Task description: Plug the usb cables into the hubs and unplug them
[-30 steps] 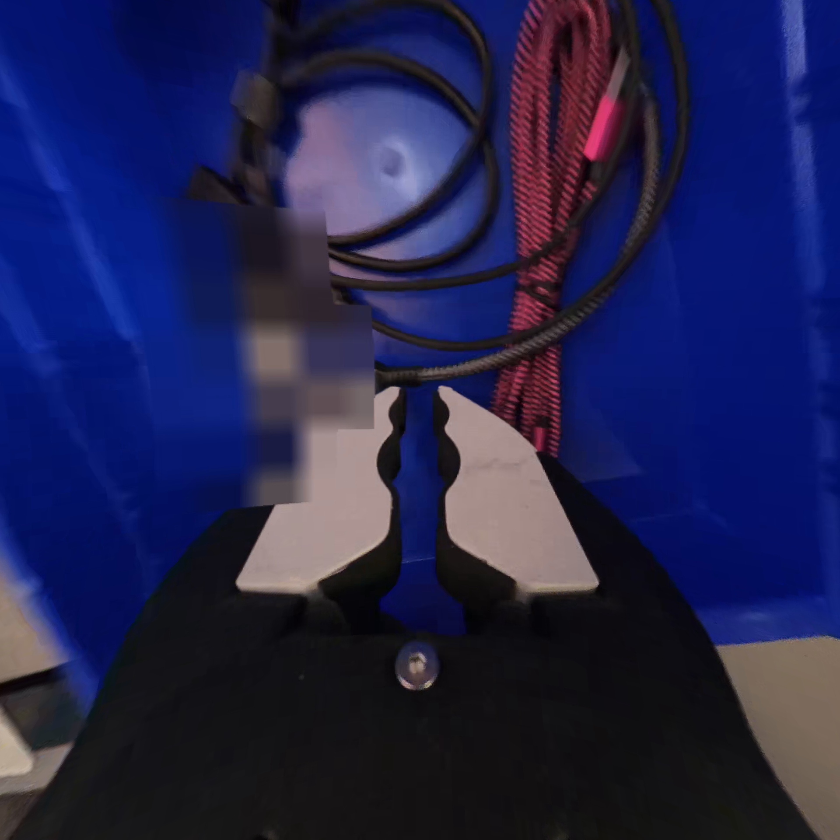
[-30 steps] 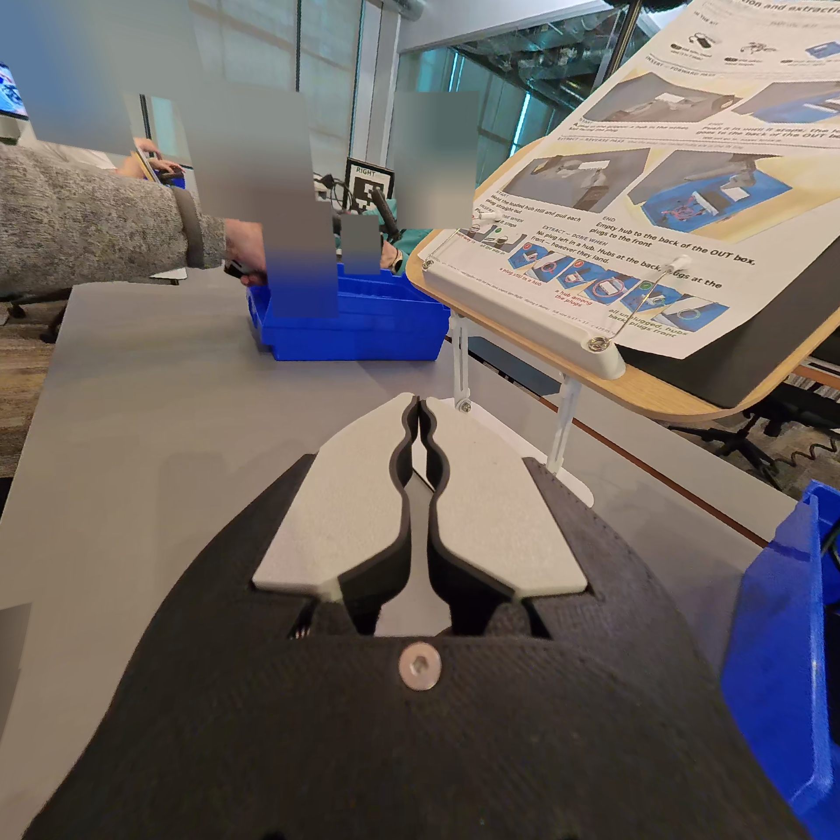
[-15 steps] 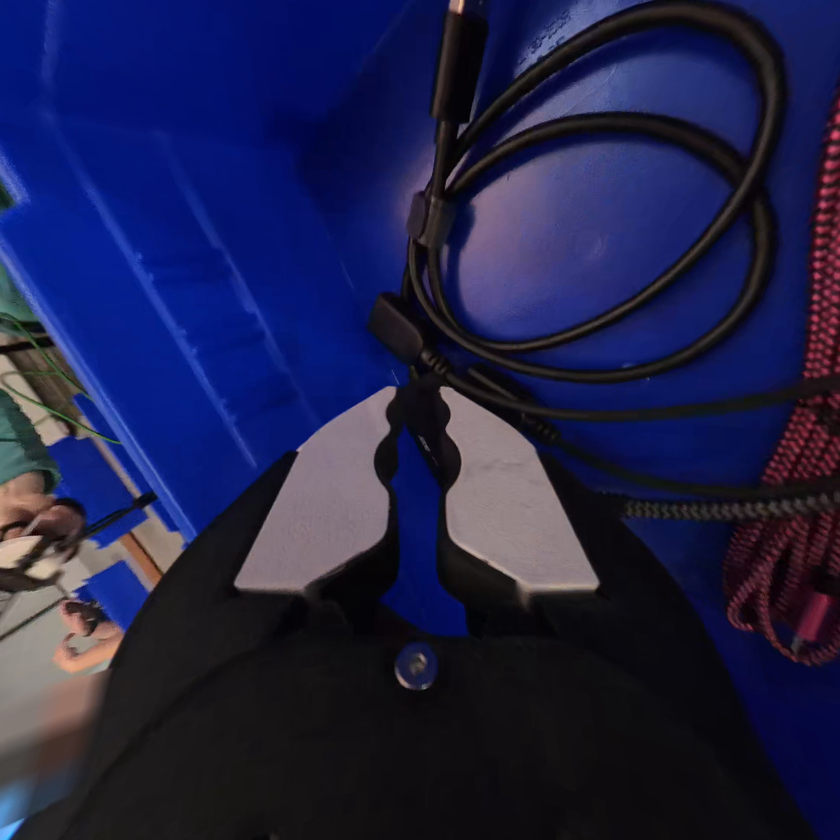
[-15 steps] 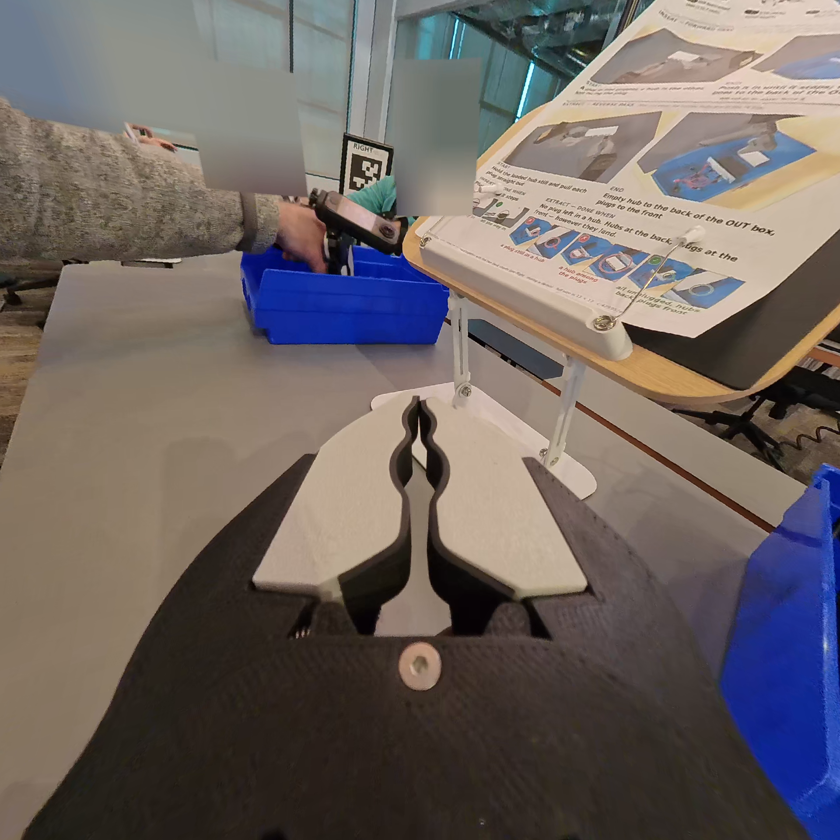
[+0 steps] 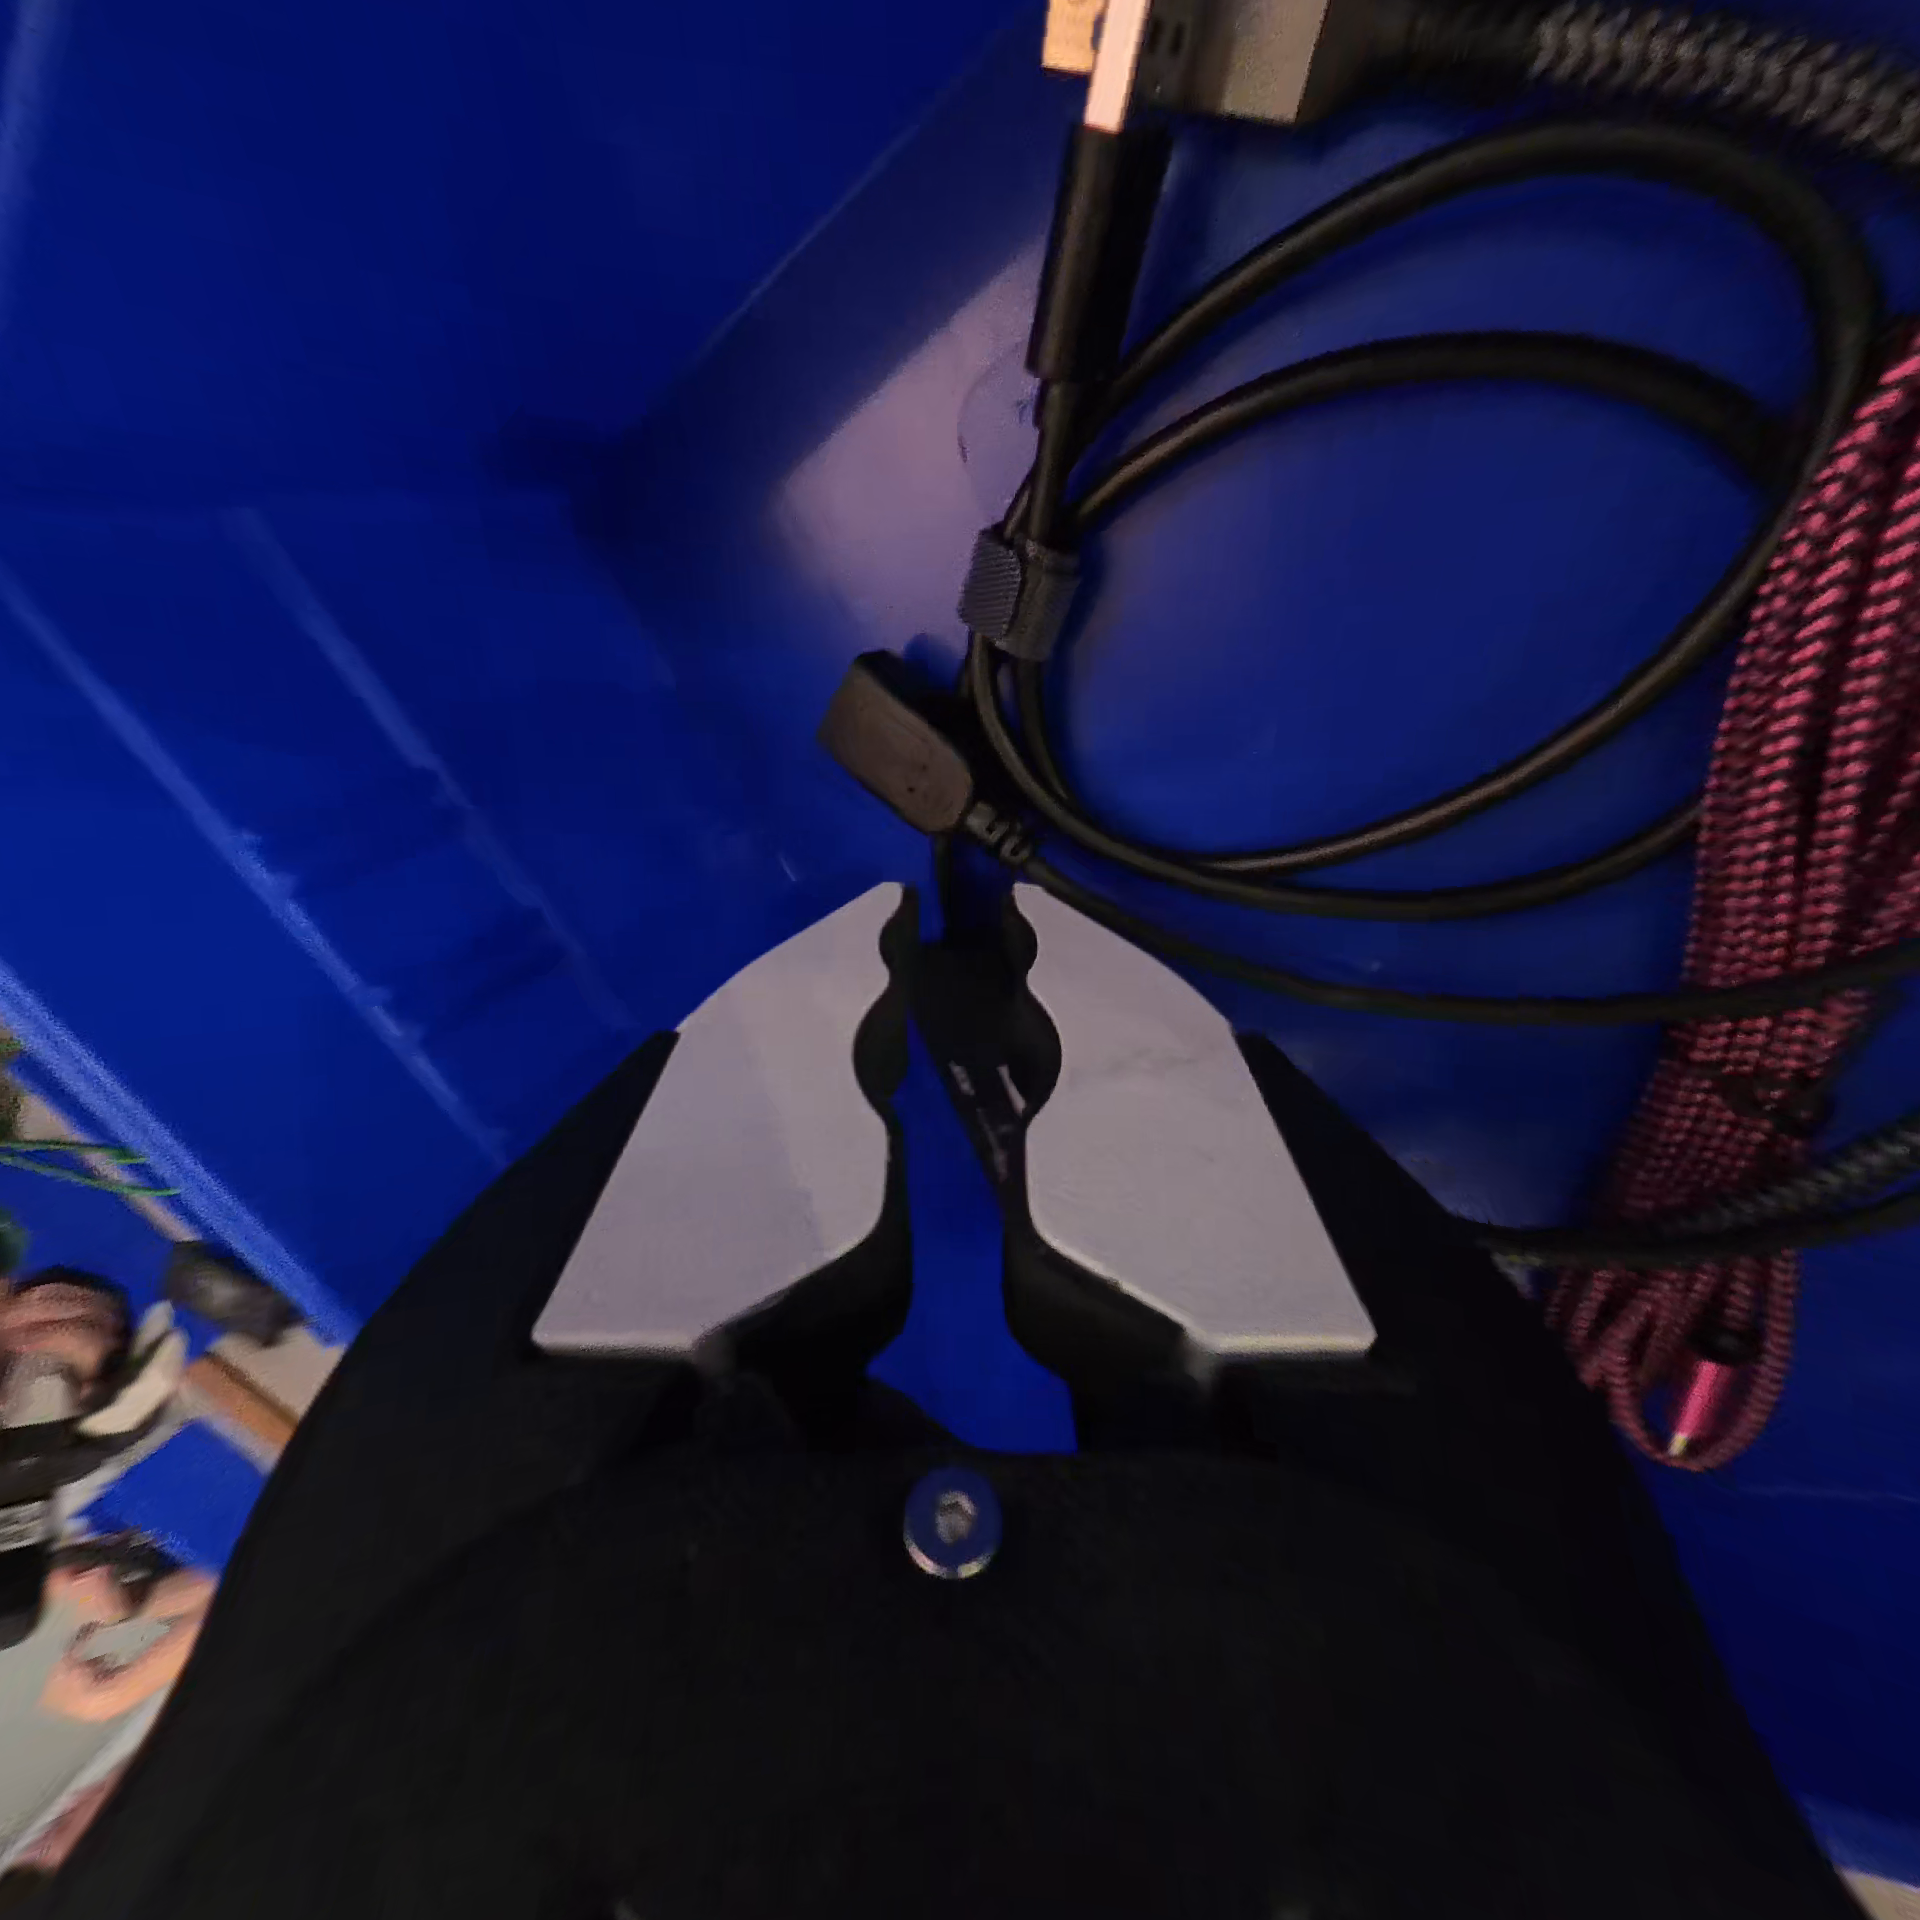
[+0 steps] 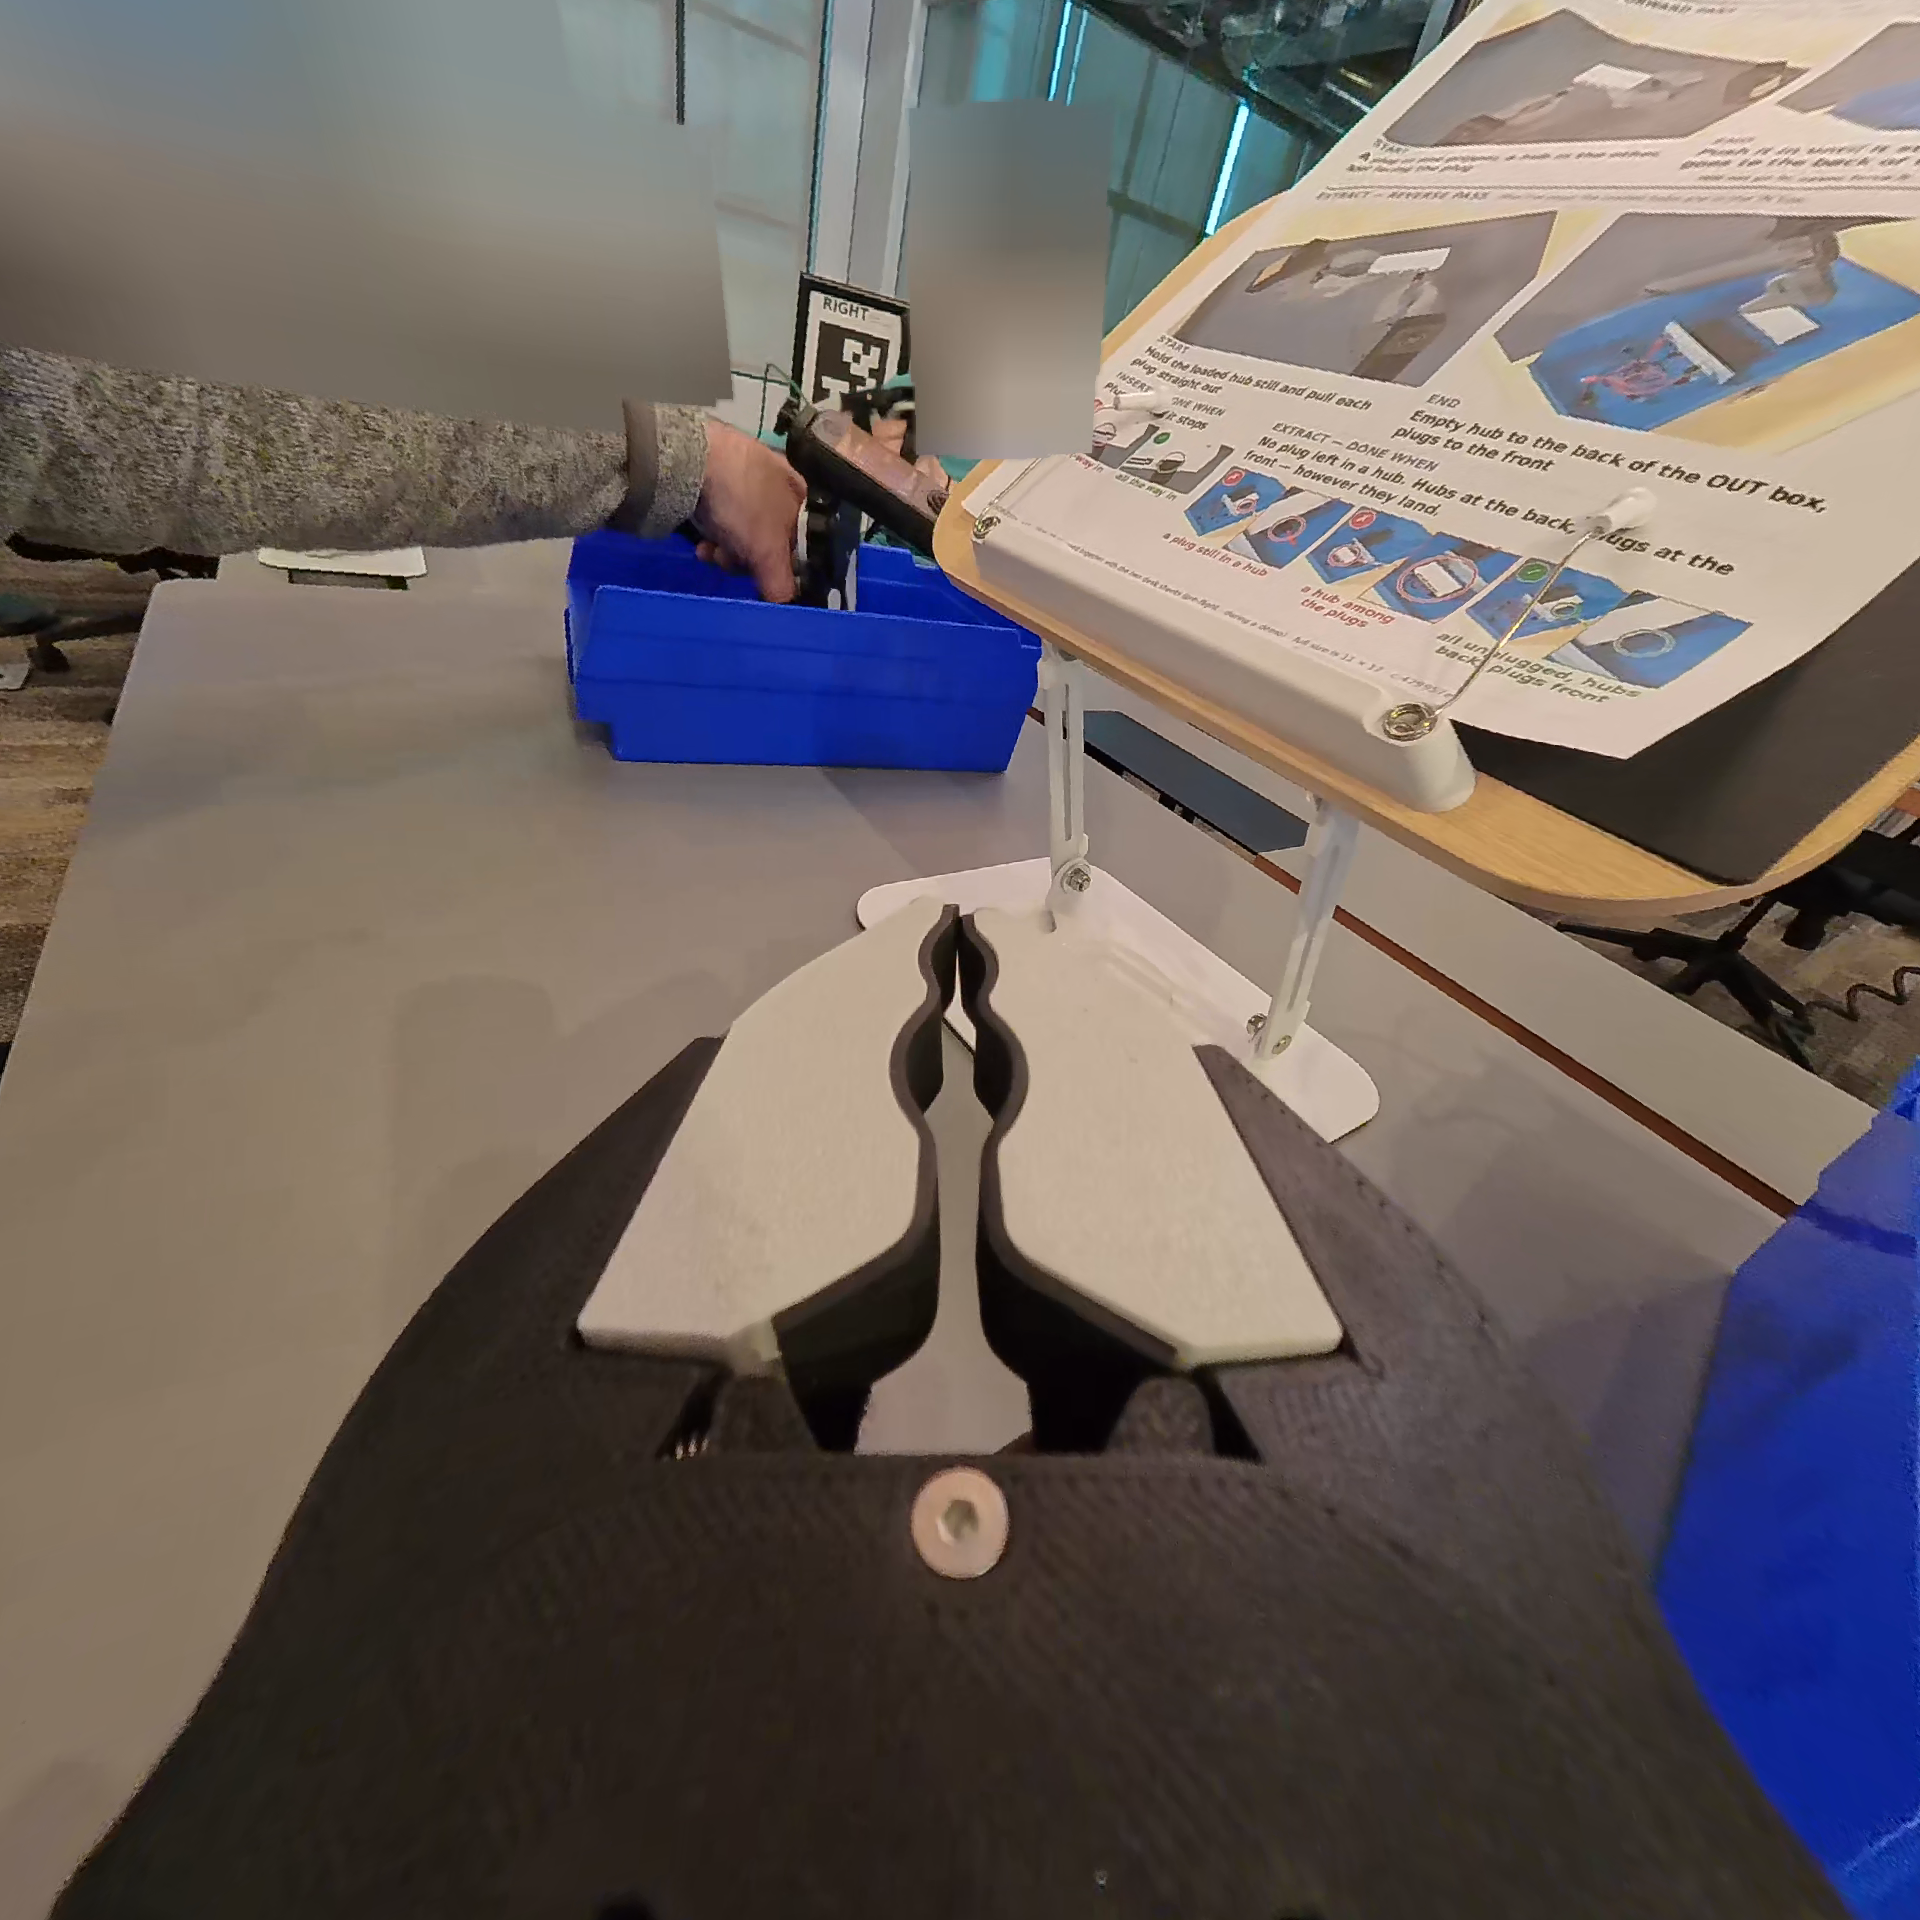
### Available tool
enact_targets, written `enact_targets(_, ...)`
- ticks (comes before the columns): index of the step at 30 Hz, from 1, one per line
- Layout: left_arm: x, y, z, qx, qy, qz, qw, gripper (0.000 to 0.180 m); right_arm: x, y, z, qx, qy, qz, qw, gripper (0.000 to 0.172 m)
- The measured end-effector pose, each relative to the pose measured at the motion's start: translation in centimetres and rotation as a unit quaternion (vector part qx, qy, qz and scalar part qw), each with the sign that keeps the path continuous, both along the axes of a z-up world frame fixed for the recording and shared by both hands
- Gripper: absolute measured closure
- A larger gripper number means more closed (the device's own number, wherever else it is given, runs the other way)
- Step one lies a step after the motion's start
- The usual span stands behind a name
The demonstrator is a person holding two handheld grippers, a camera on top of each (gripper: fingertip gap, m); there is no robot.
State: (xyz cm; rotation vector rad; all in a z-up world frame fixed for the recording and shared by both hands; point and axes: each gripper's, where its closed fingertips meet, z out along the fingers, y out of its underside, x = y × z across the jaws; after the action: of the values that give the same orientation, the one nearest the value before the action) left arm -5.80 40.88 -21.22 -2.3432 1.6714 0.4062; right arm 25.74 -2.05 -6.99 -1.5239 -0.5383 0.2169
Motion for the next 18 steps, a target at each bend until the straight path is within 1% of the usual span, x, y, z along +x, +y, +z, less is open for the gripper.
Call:
enact_targets(2,0.2,0.3,0.3,0.012,0.019,-0.042,0.999,0.163,0.0,0.0,-0.1,-0.001,0.001,0.0,1.0,0.172)
enact_targets(3,0.3,0.7,0.5,0.027,0.03,-0.064,0.997,0.158,0.0,0.0,-0.1,-0.002,0.001,0.0,1.0,0.172)
enact_targets(4,0.1,1.1,0.5,0.032,0.043,-0.059,0.997,0.149,0.0,0.1,-0.1,-0.003,0.001,0.0,1.0,0.172)
enact_targets(5,-0.2,1.1,0.2,0.019,0.045,-0.043,0.998,0.147,0.0,0.1,-0.2,-0.003,0.0,0.0,1.0,0.172)
enact_targets(8,0.2,1.0,-0.3,-0.013,0.023,-0.024,0.999,0.154,0.1,0.1,-0.2,-0.004,0.001,-0.001,1.0,0.172)
enact_targets(9,0.5,0.6,-0.6,-0.037,0.009,-0.015,0.999,0.167,0.1,0.1,-0.2,-0.004,0.002,-0.001,1.0,0.172)
enact_targets(10,0.6,0.3,-0.8,-0.051,-0.001,0.001,0.999,0.173,0.2,0.1,-0.2,-0.004,0.002,-0.001,1.0,0.172)
enact_targets(14,0.6,0.1,-0.9,-0.078,-0.021,0.042,0.996,0.176,0.1,0.1,-0.1,-0.003,0.005,0.001,1.0,0.172)
enact_targets(15,0.6,0.1,-0.9,-0.076,-0.016,0.026,0.997,0.176,0.1,0.1,-0.1,-0.003,0.005,0.001,1.0,0.172)
enact_targets(18,0.7,-0.1,-0.8,-0.072,-0.02,0.023,0.997,0.176,0.1,0.0,0.0,-0.002,0.005,0.002,1.0,0.172)
